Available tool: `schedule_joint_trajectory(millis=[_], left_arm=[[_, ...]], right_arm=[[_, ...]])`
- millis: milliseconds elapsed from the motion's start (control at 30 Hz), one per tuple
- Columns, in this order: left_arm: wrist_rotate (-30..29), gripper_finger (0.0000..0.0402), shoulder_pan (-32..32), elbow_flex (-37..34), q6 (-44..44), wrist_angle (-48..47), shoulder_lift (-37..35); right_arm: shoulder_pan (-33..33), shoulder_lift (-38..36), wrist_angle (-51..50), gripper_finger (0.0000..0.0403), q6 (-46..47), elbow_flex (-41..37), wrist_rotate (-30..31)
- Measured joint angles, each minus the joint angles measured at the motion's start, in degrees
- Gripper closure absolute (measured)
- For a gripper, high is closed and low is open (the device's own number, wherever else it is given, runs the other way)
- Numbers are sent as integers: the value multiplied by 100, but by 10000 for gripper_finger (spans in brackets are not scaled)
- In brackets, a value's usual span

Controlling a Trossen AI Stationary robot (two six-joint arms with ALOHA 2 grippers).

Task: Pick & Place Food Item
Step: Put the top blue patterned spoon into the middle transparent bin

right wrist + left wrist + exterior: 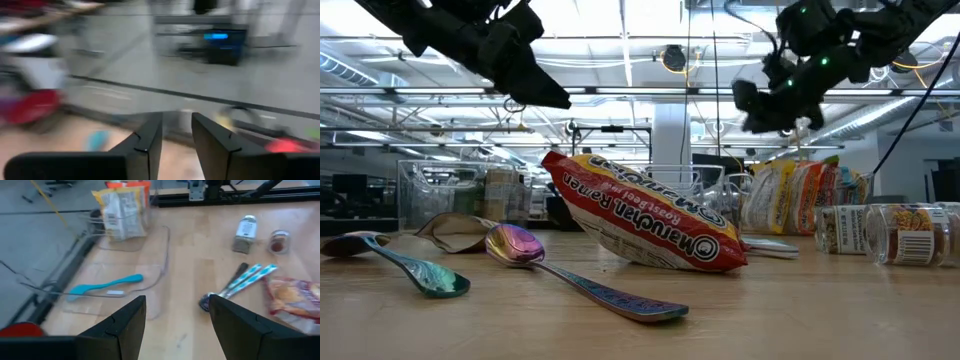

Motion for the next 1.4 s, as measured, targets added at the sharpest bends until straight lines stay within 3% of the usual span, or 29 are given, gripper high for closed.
schedule_joint_trajectory(millis=[233, 333, 633, 800, 933, 1133, 1400], left_arm=[[-672, 176, 4, 1, 454, -154, 0], [-665, 176, 4, 0, 490, -249, 0], [-628, 176, -134, 2, 148, -1148, 0], [-617, 176, -399, 2, -582, -1577, 0], [-620, 176, -712, 2, -1096, -1531, 4], [-622, 176, -1145, 2, -1762, -1025, 4], [-873, 176, -1555, 2, -2338, 21, 198]], right_arm=[[78, 12, 294, 289, -194, 0, -2622], [313, 199, 412, 289, -370, 0, -3219], [1255, 965, 2177, 289, -1133, 0, -4031], [1601, 1176, 2566, 289, -1508, 0, -4036], [1696, 1179, 2419, 289, -1650, 0, -4110], [1694, 1178, 1893, 282, -1667, 0, -4695], [1924, 1177, 516, 227, -2310, 0, -4725]])
